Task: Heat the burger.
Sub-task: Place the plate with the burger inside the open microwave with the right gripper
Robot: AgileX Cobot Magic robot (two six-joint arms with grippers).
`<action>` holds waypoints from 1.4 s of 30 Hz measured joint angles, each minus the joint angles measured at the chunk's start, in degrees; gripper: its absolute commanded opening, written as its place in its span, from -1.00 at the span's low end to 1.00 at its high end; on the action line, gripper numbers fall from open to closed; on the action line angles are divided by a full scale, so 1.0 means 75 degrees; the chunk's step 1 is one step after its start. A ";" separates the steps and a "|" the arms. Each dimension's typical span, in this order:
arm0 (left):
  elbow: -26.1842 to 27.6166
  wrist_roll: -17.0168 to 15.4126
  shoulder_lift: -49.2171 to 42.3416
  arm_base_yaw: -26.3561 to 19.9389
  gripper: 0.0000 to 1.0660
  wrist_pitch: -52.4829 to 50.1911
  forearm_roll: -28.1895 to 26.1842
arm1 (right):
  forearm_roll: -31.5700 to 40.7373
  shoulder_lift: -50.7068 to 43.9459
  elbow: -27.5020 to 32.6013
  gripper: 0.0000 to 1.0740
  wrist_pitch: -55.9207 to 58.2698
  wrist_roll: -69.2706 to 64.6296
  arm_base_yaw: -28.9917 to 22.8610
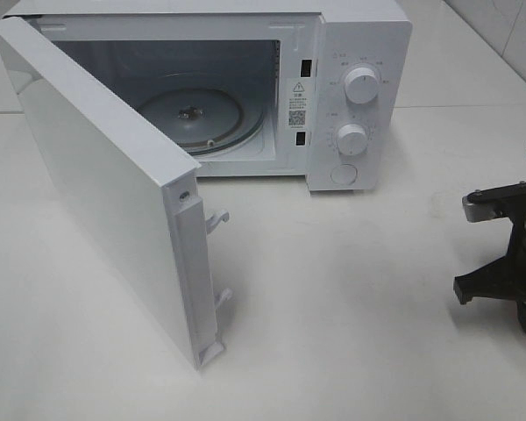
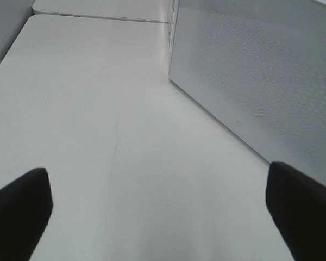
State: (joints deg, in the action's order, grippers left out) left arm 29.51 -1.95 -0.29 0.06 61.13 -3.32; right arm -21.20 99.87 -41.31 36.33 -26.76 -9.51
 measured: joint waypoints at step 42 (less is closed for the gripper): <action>0.0000 0.0000 0.0000 0.0000 0.88 0.0000 0.0000 | -0.1497 -0.2070 0.0588 -1.00 0.2338 -0.1253 -0.2475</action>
State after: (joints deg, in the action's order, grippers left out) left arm 29.51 -1.95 -0.29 0.06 61.13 -3.32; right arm -32.43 84.34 -36.90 53.86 -36.15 -28.07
